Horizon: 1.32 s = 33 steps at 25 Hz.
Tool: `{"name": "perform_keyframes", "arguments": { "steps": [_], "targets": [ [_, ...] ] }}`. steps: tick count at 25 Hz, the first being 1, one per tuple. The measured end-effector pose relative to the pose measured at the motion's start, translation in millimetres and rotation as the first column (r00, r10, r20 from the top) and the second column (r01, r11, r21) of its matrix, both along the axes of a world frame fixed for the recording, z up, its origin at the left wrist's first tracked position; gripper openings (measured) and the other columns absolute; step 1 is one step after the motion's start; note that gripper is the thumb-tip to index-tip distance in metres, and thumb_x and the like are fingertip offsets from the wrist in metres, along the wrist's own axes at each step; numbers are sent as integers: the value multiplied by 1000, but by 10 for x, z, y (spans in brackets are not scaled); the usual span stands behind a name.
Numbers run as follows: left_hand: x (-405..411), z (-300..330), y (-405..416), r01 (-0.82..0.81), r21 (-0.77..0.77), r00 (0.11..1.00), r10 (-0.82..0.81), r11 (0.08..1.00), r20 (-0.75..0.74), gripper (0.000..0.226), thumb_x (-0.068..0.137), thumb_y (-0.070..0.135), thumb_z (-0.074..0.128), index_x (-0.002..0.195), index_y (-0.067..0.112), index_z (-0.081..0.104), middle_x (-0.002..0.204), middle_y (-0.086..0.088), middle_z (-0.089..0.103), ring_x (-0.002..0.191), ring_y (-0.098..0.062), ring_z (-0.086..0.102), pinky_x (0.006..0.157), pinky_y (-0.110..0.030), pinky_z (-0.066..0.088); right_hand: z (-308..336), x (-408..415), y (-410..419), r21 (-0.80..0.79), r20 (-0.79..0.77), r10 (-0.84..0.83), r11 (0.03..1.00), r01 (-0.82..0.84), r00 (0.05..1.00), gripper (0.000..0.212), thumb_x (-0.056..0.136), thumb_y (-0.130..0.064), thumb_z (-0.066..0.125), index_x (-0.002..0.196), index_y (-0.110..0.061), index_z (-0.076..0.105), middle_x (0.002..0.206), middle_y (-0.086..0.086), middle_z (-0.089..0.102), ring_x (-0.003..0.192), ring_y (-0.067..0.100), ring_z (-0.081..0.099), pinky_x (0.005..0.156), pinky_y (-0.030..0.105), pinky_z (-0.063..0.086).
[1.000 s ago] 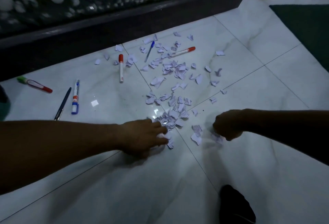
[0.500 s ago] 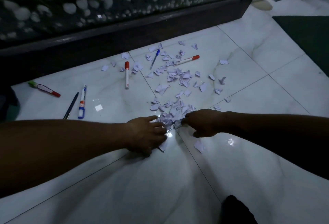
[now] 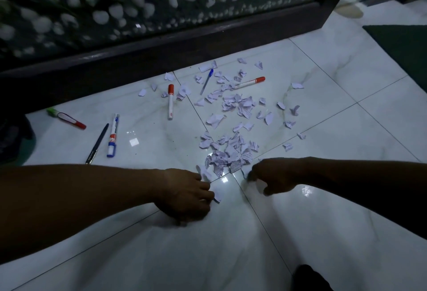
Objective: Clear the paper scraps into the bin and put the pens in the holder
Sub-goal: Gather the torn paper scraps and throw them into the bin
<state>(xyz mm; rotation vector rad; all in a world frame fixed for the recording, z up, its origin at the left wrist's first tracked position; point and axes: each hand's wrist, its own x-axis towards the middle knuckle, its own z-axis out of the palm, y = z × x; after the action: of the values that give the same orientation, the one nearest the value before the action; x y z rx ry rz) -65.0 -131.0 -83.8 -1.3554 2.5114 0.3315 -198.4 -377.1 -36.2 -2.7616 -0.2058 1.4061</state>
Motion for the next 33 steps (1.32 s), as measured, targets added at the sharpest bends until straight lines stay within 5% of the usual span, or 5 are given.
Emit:
{"name": "perform_keyframes", "arguments": {
  "steps": [4, 9, 14, 20, 33],
  "targets": [
    [217, -18, -206, -90, -105, 988, 102, 990, 118, 63, 94, 52, 49, 143, 12, 46, 149, -10, 45, 137, -33, 41, 116, -49, 29, 65, 247, -117, -21, 189, -104, 994, 110, 976, 49, 92, -12, 55, 140, -18, 50, 135, 11, 57, 122, 28, 56, 97, 42, 50],
    [378, 188, -348, -258, -262, 959, 279, 930, 47, 53, 91, 50, 51, 133, 17, 53, 141, -12, 51, 123, -31, 53, 99, -42, 44, 126, 362, -295, -95, 388, -253, 946, 312, 886, 60, 84, -36, 70, 136, -23, 44, 129, 6, 55, 109, 27, 59, 72, 34, 47],
    [247, 164, -286, -855, 27, 518, 855, 518, 14, 108, 70, 74, 66, 153, 26, 16, 152, -12, 22, 132, -32, 37, 98, -42, 45, -68, 421, -466, -55, 313, -501, 838, 542, 807, 117, 60, -65, 82, 153, -30, 19, 145, 13, 39, 121, 34, 55, 88, 40, 51],
    [398, -3, -458, -927, 319, 218, 975, 195, 36, 141, 55, 70, 82, 157, 25, -5, 150, -15, 12, 135, -38, 38, 105, -43, 47, -287, 705, -263, 104, 257, -571, 819, 565, 780, 128, 58, -63, 84, 157, -28, 11, 151, 21, 26, 128, 39, 48, 100, 40, 49],
    [438, -188, -791, -917, 336, 60, 907, 214, -416, 29, 79, 20, 76, 103, 9, 63, 104, -9, 69, 95, -26, 64, 75, -27, 43, -502, 913, 238, 467, 350, -664, 735, 491, 661, 25, 80, -11, 70, 101, -3, 60, 102, 15, 69, 94, 31, 64, 77, 34, 48]
  ]
}}
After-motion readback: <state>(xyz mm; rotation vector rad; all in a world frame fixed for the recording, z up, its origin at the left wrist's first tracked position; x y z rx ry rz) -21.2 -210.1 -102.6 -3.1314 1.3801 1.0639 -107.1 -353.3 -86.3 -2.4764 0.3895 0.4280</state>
